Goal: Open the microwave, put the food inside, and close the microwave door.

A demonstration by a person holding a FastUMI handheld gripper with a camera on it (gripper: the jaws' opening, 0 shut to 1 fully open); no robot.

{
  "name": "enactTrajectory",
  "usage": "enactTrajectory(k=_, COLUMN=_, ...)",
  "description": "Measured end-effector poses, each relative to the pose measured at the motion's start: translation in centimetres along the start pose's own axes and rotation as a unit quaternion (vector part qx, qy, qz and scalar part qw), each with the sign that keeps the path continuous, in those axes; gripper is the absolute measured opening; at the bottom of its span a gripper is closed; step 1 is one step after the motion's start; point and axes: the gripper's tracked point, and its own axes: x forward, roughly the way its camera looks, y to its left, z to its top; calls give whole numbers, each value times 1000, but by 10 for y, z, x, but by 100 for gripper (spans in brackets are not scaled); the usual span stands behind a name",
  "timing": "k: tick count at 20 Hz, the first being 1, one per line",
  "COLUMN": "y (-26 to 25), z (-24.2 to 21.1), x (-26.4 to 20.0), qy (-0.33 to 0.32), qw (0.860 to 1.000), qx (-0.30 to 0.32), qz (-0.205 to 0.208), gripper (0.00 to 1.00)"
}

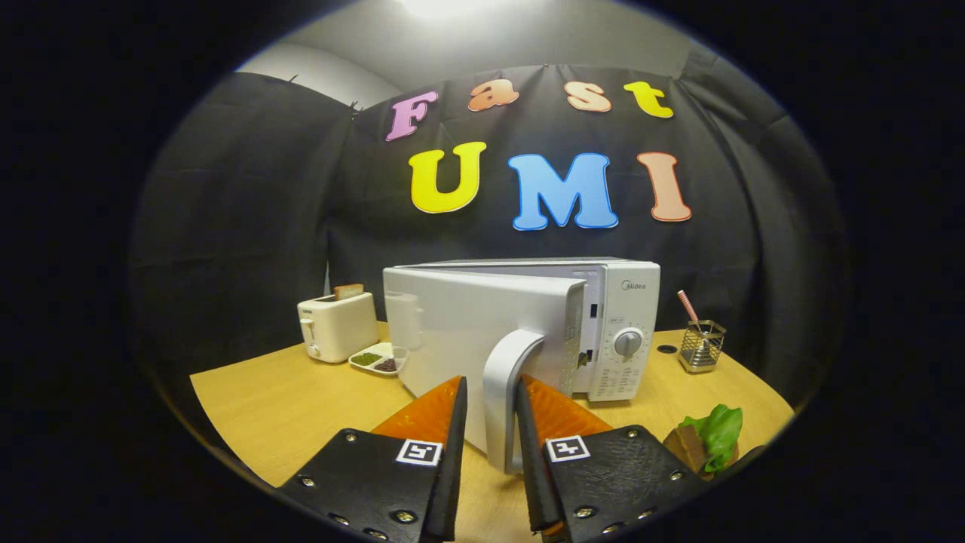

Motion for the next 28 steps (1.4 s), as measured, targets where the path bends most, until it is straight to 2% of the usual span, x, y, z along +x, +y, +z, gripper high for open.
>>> enactTrajectory(k=14, y=121, z=-9, x=-47, qy=1, qw=993, qx=13, qz=114, gripper=36)
enactTrajectory(k=20, y=163, z=-12, x=-50, qy=2, qw=991, qx=6, qz=132, gripper=36)
enactTrajectory(k=26, y=208, z=-13, x=-51, qy=11, qw=985, qx=35, qz=166, gripper=36)
enactTrajectory(k=28, y=220, z=-13, x=-49, qy=10, qw=985, qx=34, qz=171, gripper=33)
